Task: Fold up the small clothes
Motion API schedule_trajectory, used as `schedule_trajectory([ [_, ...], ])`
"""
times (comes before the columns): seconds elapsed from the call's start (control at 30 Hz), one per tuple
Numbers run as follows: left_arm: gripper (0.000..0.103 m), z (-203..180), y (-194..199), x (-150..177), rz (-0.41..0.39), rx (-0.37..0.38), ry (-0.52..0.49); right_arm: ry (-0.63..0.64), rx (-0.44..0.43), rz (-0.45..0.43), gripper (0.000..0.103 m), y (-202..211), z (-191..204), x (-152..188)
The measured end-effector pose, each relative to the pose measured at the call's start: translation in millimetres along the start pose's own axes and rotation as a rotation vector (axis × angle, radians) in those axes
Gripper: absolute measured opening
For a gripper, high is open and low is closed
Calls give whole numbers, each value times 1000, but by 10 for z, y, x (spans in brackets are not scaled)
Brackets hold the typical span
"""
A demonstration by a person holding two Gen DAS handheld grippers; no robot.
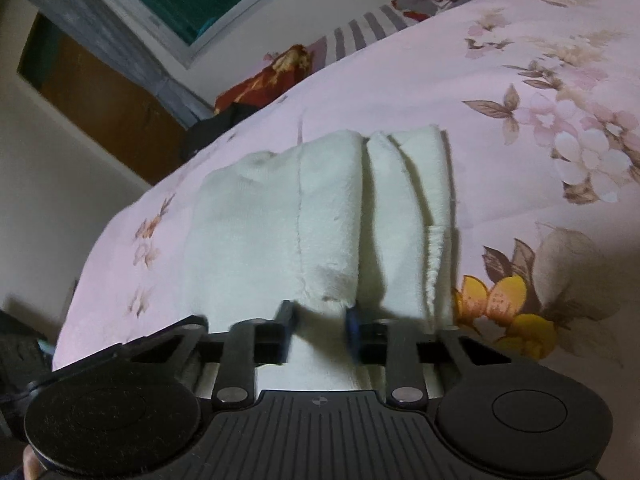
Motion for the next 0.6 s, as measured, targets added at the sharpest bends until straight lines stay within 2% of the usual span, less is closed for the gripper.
schedule_trajectory([
  [0.17, 34, -196, 151, -188, -80, 16, -86, 106, 32, -55, 11, 128, 146, -30],
  [0.23, 34, -318, 123, -223, -64, 19, -138, 123, 40, -84, 11, 238, 158, -38],
  [0.3, 34, -432, 23, -178, -13, 29, -185, 122, 64, -104, 11, 353, 84, -36],
  [0.4, 34, -517, -159, -11, 54, 7, -242, 103, 115, -67, 11, 325, -159, 65],
  [0.5, 34, -552, -168, 17, 48, -16, -267, 71, 86, -59, 11, 291, -213, 96],
  [0.6, 34, -563, -111, -51, 10, 18, -242, 79, 83, -51, 11, 269, -197, 86],
])
Point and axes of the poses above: each gripper's, at about its wrist camera, not at the fingertips, and y roughly against the way its jaws point, z to its left, x to its underside, the point moved 10 cm from there along -y, roughly the way its jaws point, and after that the axes turned 5 degrees about -z, right-handed, at the moved point
